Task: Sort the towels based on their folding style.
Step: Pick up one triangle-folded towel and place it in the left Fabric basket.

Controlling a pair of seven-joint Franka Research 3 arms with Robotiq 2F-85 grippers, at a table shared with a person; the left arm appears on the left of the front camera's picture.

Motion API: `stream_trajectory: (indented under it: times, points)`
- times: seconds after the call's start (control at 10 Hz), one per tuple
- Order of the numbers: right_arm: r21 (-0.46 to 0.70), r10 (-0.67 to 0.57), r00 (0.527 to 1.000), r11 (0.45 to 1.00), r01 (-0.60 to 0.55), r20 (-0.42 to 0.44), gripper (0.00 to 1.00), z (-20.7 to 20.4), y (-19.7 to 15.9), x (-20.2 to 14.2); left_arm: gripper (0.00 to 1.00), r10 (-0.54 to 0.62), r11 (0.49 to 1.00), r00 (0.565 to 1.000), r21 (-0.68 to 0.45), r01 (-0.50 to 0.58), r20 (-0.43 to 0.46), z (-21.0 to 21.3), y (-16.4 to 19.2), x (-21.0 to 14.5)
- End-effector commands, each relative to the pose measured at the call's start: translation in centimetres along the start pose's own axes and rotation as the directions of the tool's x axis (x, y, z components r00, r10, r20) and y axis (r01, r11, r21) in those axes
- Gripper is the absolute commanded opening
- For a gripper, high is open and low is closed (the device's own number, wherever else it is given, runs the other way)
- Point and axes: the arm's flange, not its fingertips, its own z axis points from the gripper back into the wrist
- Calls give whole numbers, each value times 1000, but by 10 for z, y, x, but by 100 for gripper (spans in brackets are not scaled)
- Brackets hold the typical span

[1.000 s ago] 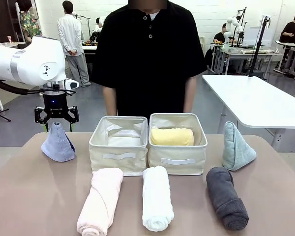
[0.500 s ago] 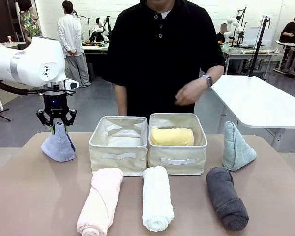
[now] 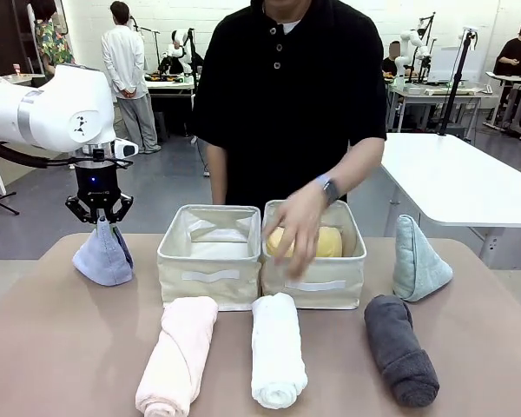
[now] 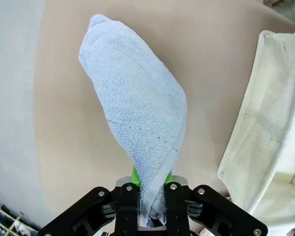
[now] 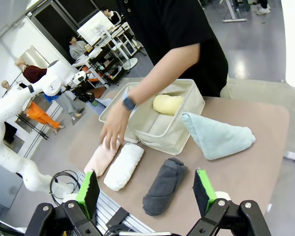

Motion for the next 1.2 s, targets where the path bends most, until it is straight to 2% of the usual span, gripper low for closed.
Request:
stream_trajectory:
  times: [0.0,0.1,0.3,0.4,0.5,0.7,0.8,1.1]
  points:
    - [2,0,1000,1000,0,0,100,0,-1,1,0,-58,998,997,16,59,-41,42,16,4]
    - [2,0,1000,1000,0,0,100,0,-1,1,0,-132,991,988,13,134,-74,92,37,1]
    - [2,0,1000,1000,0,0,100,0,-1,1,0,-227,974,972,-24,226,-52,193,82,-13]
    - [2,0,1000,1000,0,0,100,0,-1,1,0,-303,953,950,-9,303,-75,233,99,-22]
    - [2,0,1000,1000,0,0,100,0,-1,1,0,-332,943,941,-39,330,-62,257,108,-28]
    - [2,0,1000,1000,0,0,100,0,-1,1,0,-418,904,907,-126,408,-59,279,121,-40]
    - [2,0,1000,1000,0,0,100,0,-1,1,0,-336,942,941,-29,334,-48,274,121,-57]
    - [2,0,1000,1000,0,0,100,0,-1,1,0,-336,942,941,-29,334,-48,274,121,-57]
